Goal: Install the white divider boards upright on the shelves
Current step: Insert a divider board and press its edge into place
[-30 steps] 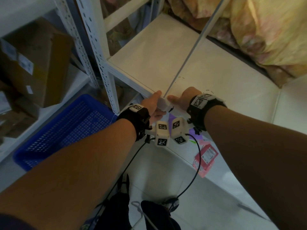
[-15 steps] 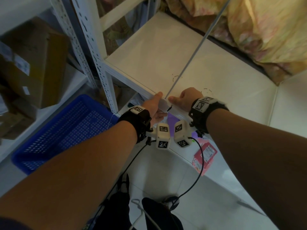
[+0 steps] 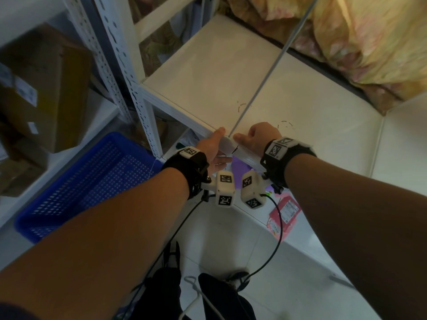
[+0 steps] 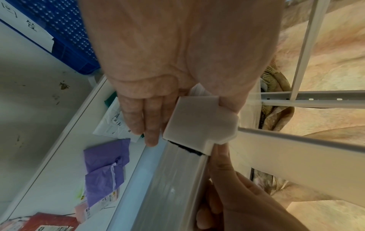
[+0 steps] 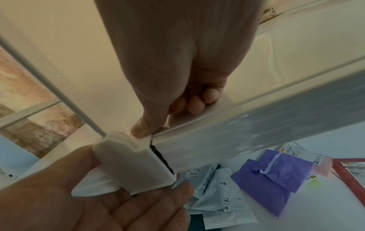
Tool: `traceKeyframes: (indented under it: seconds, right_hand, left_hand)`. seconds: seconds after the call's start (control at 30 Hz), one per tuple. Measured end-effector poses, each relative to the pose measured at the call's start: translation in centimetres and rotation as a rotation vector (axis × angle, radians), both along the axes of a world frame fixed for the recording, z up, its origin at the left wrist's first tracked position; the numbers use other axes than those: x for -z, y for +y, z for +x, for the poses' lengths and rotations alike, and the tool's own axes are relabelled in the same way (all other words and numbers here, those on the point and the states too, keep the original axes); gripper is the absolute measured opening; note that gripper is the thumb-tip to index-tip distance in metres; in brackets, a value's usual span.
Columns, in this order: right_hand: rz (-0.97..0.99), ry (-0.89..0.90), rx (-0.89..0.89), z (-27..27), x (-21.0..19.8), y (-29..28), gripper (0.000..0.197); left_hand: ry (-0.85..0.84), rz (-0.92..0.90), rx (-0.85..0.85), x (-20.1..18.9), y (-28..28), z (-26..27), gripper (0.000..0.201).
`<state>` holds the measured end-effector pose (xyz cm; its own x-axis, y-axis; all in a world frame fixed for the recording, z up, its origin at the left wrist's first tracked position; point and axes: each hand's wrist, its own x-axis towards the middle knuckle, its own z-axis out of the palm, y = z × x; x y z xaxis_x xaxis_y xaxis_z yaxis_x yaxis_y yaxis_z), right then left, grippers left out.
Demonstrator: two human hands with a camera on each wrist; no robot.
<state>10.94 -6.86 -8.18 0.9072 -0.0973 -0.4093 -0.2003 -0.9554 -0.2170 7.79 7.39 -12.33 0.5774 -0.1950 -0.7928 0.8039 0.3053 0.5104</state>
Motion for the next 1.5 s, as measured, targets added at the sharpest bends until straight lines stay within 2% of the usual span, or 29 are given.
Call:
traceKeyframes:
  seconds: [0.27, 0.47, 0.57, 0.67, 0.73, 0.8, 0.93, 1.0, 1.1, 1.17, 1.27, 1.37, 1.43, 1.5]
  right_hand:
    - [0.035, -0.035, 0.051, -0.3, 0.1, 0.0, 0.047]
    - [0.034, -0.059, 0.012, -1.1, -0.1, 0.5, 0.050]
    - [0.214, -0.035, 0.086, -1.5, -1.1, 0.0, 0.053]
    - [0.393, -0.072, 0.198, -2.3, -1.9, -1.7, 0.043]
    - [0.373, -0.101, 0.220, -3.8, -2.2, -3.0, 0.032]
    - [0.374, -0.080, 0.215, -5.6, -2.3, -3.6, 0.021]
    - [0.469, 0.095, 0.232, -10.8, -2.9, -7.0, 0.019]
    - [0.458, 0.262, 0.214, -13.4, -2.6, -8.8, 0.020]
    - [0.455, 0.370, 0.354, -17.6, -2.3, -13.3, 0.019]
    - [0.427, 0.351, 0.475, -20.2, -2.6, -16.9, 0.016]
    - [0.295, 0.359, 0.547, -22.9, -3.6, -21.6, 0.017]
    - [0.232, 0.234, 0.622, -23.9, -4.4, -25.9, 0.014]
    - [0.164, 0.132, 0.593, -23.6, -4.7, -28.0, 0.019]
    - [0.072, 0.090, 0.483, -22.8, -4.6, -29.3, 0.030]
  left_hand:
    - [-0.014, 0.028, -0.011, 0.4, -0.2, -0.2, 0.074]
    - [0.004, 0.042, 0.105, -0.1, 0.3, -1.3, 0.085]
    - [0.022, 0.043, 0.238, -0.6, 0.6, -2.9, 0.091]
    - [-0.001, 0.117, 0.482, -1.1, 0.6, -4.6, 0.078]
    - [-0.025, 0.182, 0.617, -1.4, -0.3, -5.3, 0.065]
    - [-0.049, 0.231, 0.671, -1.7, -1.3, -5.7, 0.058]
    - [-0.106, 0.277, 0.742, -3.4, -6.1, -6.6, 0.053]
    - [-0.142, 0.292, 0.764, -3.6, -8.0, -6.8, 0.056]
    - [-0.152, 0.271, 0.785, -3.6, -11.5, -7.4, 0.055]
    - [-0.141, 0.245, 0.800, -3.5, -13.9, -8.2, 0.055]
    - [-0.126, 0.226, 0.810, -3.3, -16.8, -9.6, 0.055]
    - [-0.114, 0.219, 0.787, -2.9, -19.5, -11.0, 0.060]
    - [-0.088, 0.213, 0.749, -2.8, -21.1, -11.9, 0.069]
    - [-0.056, 0.193, 0.699, -2.6, -22.3, -12.8, 0.076]
